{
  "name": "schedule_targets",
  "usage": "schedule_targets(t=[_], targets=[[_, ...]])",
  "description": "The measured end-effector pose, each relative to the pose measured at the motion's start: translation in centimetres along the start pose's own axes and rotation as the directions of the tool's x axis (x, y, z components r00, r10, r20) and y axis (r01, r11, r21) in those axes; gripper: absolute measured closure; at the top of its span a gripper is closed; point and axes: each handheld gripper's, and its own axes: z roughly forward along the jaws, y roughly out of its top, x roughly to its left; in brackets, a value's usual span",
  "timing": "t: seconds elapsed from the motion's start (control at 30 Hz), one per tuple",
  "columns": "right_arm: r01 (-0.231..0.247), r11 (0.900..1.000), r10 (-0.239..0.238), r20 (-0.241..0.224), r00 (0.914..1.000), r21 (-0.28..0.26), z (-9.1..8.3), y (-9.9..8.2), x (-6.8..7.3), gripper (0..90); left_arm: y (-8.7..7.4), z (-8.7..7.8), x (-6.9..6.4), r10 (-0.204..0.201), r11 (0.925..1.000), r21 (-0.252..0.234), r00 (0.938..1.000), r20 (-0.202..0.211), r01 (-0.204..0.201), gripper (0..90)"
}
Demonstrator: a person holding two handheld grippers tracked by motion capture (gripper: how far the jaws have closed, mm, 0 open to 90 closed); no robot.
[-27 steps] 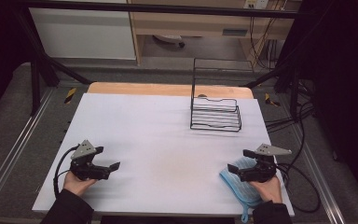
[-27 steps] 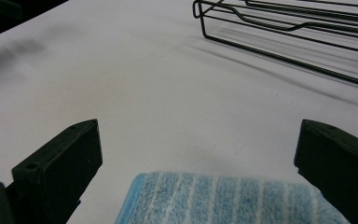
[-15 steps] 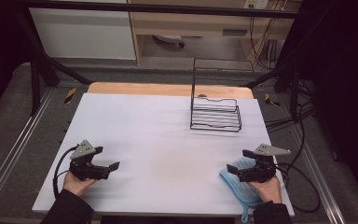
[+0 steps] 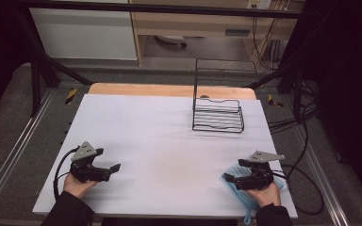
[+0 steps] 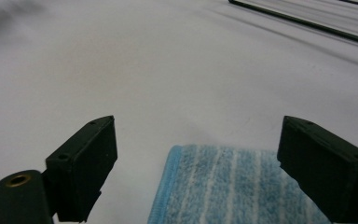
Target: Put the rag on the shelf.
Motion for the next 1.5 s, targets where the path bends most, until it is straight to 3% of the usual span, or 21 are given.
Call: schedule_targets(t=[0.27,0.33,0.63,0.83,1.03,1.5], targets=[[0.034,0.9976,-0.035,0.018,0.9992,0.06,0.7,-0.5,0.9,32.9,0.0,0.0,0.0,0.007,1.0,0.007,1.0,-0.004,-0.007,4.7],[0.054,0.9943,-0.057,0.028,0.998,0.093,1.2,-0.8,1.1,40.6,0.0,0.0,0.0,0.009,0.9999,0.007,0.9999,-0.004,-0.009,5.0],[0.102,0.9865,-0.11,0.058,0.9922,0.128,1.8,-1.0,1.2,61.2,-0.1,0.3,0.0,0.007,0.9998,0.019,1.0,-0.005,-0.007,5.4],[0.106,0.9834,-0.118,0.074,0.9902,0.147,2.1,-1.0,1.2,74.1,-0.1,0.4,-0.2,0.021,0.9993,0.03,0.9998,-0.004,-0.021,5.5],[0.105,0.9825,-0.117,0.069,0.9908,0.153,2.1,-0.9,1.0,80.0,-0.1,0.4,-0.1,0.02,0.9994,0.029,0.9998,-0.008,-0.019,5.9],[0.088,0.9813,-0.1,0.064,0.9929,0.171,2.3,-0.3,0.9,83.8,-0.1,0.5,-0.2,0.021,0.9993,0.031,0.9997,-0.007,-0.021,6.2]])
